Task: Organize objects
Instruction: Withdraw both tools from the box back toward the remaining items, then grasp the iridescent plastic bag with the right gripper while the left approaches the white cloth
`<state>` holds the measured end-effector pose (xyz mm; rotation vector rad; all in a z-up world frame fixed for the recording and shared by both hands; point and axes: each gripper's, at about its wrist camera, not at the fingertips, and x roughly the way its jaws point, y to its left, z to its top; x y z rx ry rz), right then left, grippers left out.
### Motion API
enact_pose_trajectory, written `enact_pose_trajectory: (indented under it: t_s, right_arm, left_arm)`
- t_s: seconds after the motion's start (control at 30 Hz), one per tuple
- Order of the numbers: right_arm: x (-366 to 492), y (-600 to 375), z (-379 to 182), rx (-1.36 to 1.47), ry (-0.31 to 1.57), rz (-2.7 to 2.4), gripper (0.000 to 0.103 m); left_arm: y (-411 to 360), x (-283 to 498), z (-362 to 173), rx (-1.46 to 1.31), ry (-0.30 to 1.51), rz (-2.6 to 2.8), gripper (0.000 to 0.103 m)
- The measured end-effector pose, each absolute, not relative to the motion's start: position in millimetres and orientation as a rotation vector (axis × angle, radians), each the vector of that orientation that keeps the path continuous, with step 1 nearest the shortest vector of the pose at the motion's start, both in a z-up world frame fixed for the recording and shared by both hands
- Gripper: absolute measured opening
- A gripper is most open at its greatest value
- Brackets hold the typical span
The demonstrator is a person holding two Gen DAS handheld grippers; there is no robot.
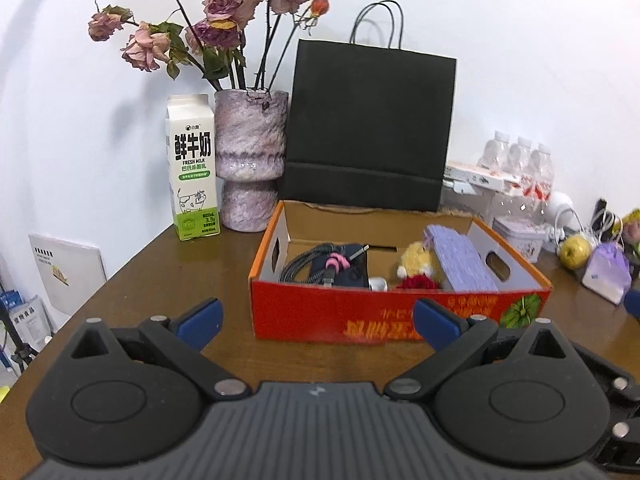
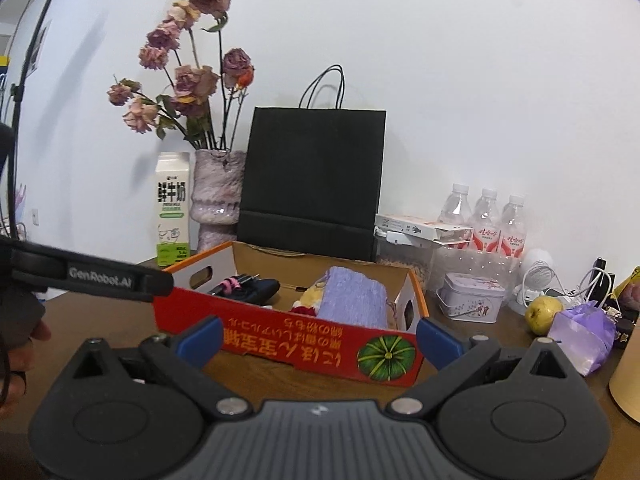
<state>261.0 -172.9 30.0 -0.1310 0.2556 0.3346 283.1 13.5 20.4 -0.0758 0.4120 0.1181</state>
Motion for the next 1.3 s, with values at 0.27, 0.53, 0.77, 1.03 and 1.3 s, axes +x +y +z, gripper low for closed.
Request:
enact_pose_trajectory:
  t_s: [0.27, 0.53, 0.77, 1.03, 1.3]
  right_arm:
    - [226.1, -173.3, 21.0, -0.143, 0.258, 0.363, 0.103]
    - [198.9, -165.6, 3.1, -0.171, 0.294, 0.386, 0.103]
    - [180.7, -154.7, -10.8, -0.223, 0.325, 0.407, 0.103]
    - [187.5, -140.8, -20.2, -0.261, 0.408, 0.407, 0.103]
    - [217.8, -123.9, -27.4, -0.241, 0.505, 0.379, 0.099]
  left_arm:
    - [13.0, 256.4, 10.4, -0.074, 0.443, 0.110, 0.103]
    - [18.4, 232.1, -4.5, -0.078, 0.500, 0.100, 0.103]
    - [29.0, 209.2, -15.8, -0.083, 0.529, 0.090, 0.103]
    - [44.7, 196.9, -20.5, -0.103, 0.537, 0.103, 0.103]
    - [52.0, 194.4, -22.1, -0.123, 0.546, 0.108, 0.103]
